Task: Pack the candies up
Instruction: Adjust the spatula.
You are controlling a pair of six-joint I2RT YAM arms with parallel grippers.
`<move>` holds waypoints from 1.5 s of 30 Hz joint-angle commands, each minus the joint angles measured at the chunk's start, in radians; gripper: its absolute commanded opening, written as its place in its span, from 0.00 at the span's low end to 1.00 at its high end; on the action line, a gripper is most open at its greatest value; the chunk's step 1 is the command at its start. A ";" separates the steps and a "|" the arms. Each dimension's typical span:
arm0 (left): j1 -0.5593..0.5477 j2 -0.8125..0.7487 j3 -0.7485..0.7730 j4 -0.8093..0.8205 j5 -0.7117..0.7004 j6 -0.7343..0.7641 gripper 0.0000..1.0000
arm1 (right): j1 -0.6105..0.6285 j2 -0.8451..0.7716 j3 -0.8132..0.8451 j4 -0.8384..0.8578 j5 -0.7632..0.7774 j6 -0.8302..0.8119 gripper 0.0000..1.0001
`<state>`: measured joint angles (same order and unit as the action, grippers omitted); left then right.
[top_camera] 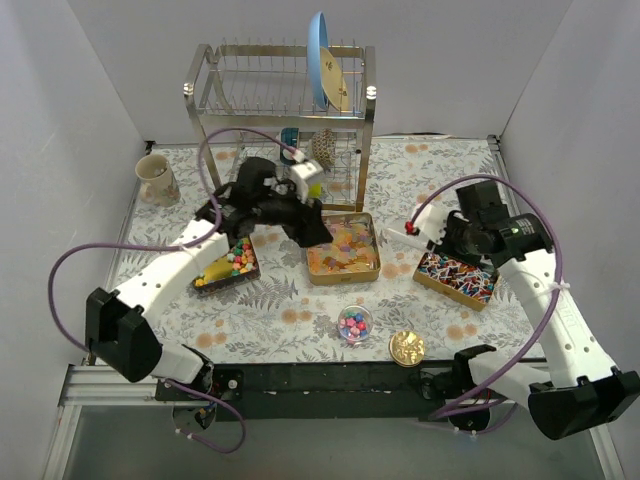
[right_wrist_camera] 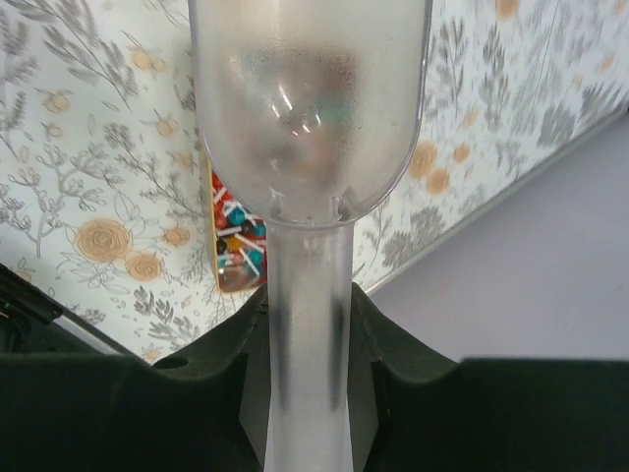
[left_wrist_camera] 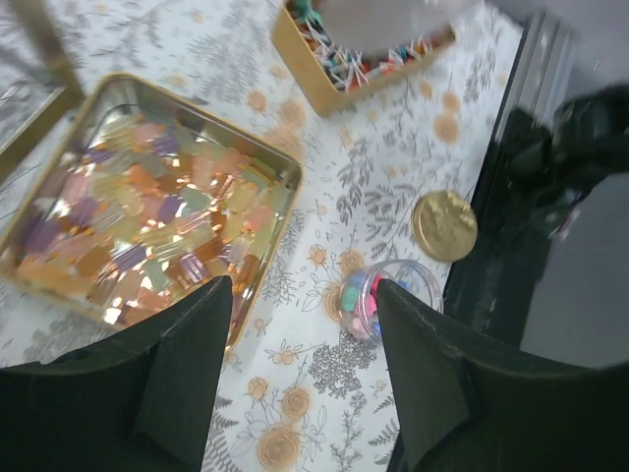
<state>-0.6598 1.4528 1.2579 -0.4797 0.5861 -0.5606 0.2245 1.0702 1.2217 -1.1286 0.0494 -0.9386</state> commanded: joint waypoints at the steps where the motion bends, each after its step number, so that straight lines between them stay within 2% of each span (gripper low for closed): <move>1: 0.196 -0.045 -0.028 0.010 0.300 -0.303 0.60 | 0.252 0.023 0.077 0.061 0.003 0.047 0.01; 3: 0.271 -0.043 -0.077 0.062 0.395 -0.428 0.60 | 0.314 0.071 0.111 0.079 0.007 0.092 0.01; 4: 0.293 -0.045 -0.103 0.138 0.502 -0.467 0.59 | 0.340 0.092 0.157 0.081 -0.005 0.109 0.01; 5: 0.314 -0.048 -0.142 0.180 0.532 -0.511 0.58 | 0.351 0.134 0.182 0.085 -0.009 0.118 0.01; 10: 0.324 -0.074 -0.255 0.422 0.558 -0.720 0.58 | 0.447 0.235 0.278 0.101 0.006 0.101 0.01; 12: 0.335 -0.068 -0.284 0.473 0.584 -0.771 0.57 | 0.482 0.260 0.297 0.095 0.023 0.098 0.01; 16: 0.338 -0.054 -0.287 0.541 0.604 -0.831 0.56 | 0.561 0.301 0.298 0.110 0.059 0.101 0.01; 29: 0.342 -0.019 -0.301 0.575 0.606 -0.884 0.49 | 0.624 0.344 0.368 0.116 0.066 0.110 0.01; 33: 0.344 -0.005 -0.305 0.608 0.623 -0.900 0.32 | 0.639 0.361 0.374 0.122 0.072 0.121 0.01; 36: 0.350 -0.002 -0.322 0.641 0.639 -0.917 0.13 | 0.644 0.367 0.375 0.130 0.069 0.126 0.01; 37: 0.351 0.000 -0.327 0.648 0.643 -0.920 0.04 | 0.645 0.366 0.375 0.130 0.066 0.127 0.01; 38: 0.361 -0.002 -0.334 0.659 0.653 -0.929 0.00 | 0.645 0.361 0.374 0.131 0.057 0.132 0.04; 39: 0.365 -0.002 -0.351 0.683 0.659 -0.932 0.00 | 0.642 0.356 0.372 0.132 0.049 0.151 0.33; 43: 0.396 -0.002 -0.397 0.774 0.701 -0.969 0.00 | 0.581 0.274 0.358 0.107 -0.126 0.188 0.79; 45: 0.399 -0.002 -0.405 0.800 0.722 -0.972 0.00 | 0.532 0.235 0.335 0.119 -0.270 0.201 0.90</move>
<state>-0.2813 1.4693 0.8749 0.2089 1.2243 -1.5017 0.8352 1.4132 1.5558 -1.0309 0.0101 -0.7830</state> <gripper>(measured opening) 0.055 0.816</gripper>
